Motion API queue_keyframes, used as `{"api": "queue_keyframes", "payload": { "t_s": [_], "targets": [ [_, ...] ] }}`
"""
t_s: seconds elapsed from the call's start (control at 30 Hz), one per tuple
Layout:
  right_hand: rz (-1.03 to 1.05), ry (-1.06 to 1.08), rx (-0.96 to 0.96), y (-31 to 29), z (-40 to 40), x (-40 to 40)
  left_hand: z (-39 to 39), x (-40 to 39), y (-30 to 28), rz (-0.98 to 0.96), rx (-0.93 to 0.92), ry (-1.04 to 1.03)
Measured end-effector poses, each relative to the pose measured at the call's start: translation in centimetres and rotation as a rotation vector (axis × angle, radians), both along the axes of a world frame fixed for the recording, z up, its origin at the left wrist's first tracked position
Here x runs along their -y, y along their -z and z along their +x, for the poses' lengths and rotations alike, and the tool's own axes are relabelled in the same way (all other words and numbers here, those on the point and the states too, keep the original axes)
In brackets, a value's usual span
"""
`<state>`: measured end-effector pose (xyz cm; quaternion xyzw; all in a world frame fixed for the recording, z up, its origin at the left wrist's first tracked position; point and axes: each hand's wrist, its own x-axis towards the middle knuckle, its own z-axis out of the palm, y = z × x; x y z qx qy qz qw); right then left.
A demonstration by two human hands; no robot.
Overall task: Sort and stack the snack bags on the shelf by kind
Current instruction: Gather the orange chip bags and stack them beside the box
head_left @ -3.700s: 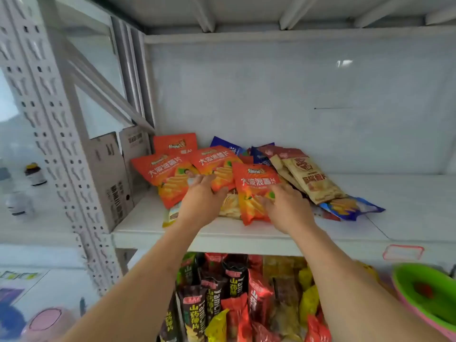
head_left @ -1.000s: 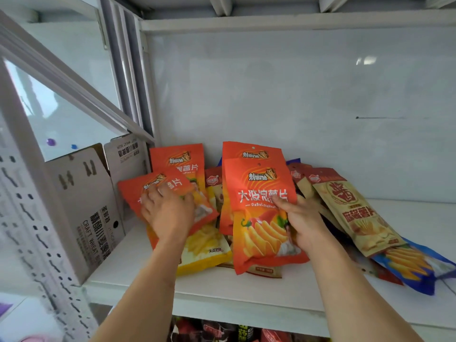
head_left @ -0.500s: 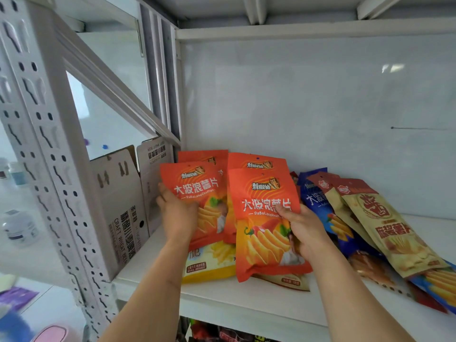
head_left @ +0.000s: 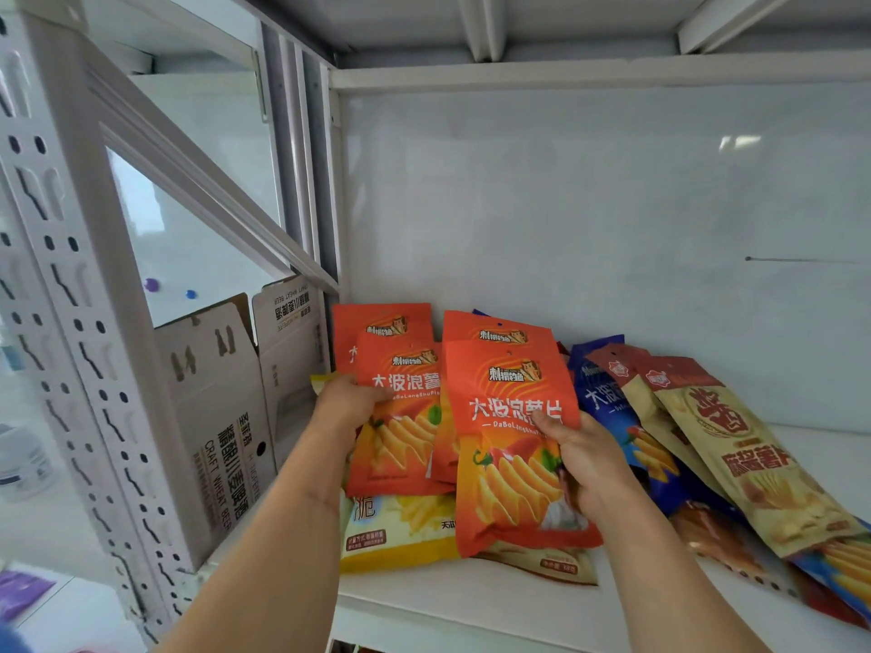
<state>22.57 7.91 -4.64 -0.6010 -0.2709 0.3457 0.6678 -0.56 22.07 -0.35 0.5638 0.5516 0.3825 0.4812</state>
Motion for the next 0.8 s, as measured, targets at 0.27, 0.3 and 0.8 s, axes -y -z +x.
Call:
{"api": "queue_keyframes", "payload": {
  "t_s": [0.27,0.3,0.8],
  "targets": [
    [0.001,0.004,-0.030,0.0,-0.3,0.0,0.2,-0.4,-0.5,-0.032,0.268,0.045],
    [-0.002,0.005,-0.031,0.0,-0.3,0.1,0.3,-0.2,-0.6,-0.027,0.289,0.060],
    [0.083,0.086,-0.012,-2.2,1.7,4.3,4.0,2.3,-2.5,0.287,0.300,0.027]
  ]
}}
